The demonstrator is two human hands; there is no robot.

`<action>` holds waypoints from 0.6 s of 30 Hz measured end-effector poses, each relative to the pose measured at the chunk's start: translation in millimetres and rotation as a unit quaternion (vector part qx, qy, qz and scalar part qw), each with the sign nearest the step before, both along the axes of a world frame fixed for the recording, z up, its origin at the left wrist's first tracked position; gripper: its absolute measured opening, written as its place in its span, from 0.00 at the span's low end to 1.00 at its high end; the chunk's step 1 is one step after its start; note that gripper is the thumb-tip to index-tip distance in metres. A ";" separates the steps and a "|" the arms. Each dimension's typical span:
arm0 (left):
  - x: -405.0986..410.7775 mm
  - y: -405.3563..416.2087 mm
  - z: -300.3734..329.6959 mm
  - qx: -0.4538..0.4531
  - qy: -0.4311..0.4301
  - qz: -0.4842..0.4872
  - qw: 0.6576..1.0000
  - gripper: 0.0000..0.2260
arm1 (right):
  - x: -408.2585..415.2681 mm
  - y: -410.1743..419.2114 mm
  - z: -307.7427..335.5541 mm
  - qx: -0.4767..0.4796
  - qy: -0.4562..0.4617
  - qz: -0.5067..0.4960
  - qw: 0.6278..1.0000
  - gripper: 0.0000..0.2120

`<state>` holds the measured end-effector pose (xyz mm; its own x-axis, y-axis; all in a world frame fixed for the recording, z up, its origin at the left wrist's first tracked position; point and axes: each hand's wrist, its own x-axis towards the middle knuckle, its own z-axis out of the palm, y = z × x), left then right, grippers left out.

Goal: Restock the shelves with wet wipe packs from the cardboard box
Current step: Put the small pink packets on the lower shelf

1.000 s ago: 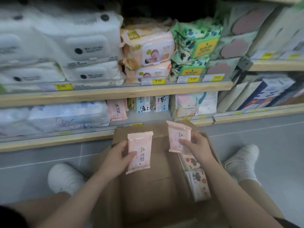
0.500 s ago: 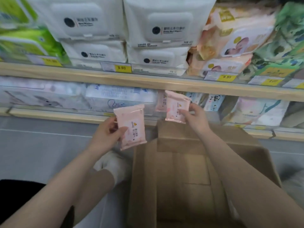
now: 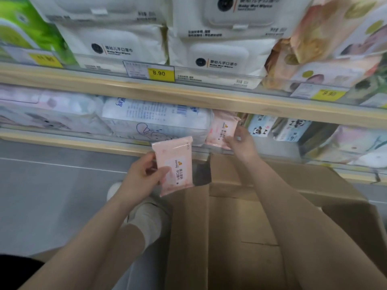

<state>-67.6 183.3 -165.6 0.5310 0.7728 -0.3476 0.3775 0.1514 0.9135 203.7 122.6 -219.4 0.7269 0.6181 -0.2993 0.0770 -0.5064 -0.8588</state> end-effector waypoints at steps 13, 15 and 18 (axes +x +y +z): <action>32.8 -33.6 57.1 0.075 -0.046 -0.046 0.995 0.10 | -58.5 -82.6 106.6 0.040 0.103 0.223 0.969 0.18; 40.4 -41.5 61.2 0.080 -0.051 -0.071 0.993 0.11 | -63.3 -88.2 111.1 0.063 0.117 0.223 0.966 0.15; 53.0 -46.3 65.9 0.121 -0.048 -0.111 0.985 0.09 | -58.3 -92.7 110.5 0.077 0.077 0.200 0.974 0.14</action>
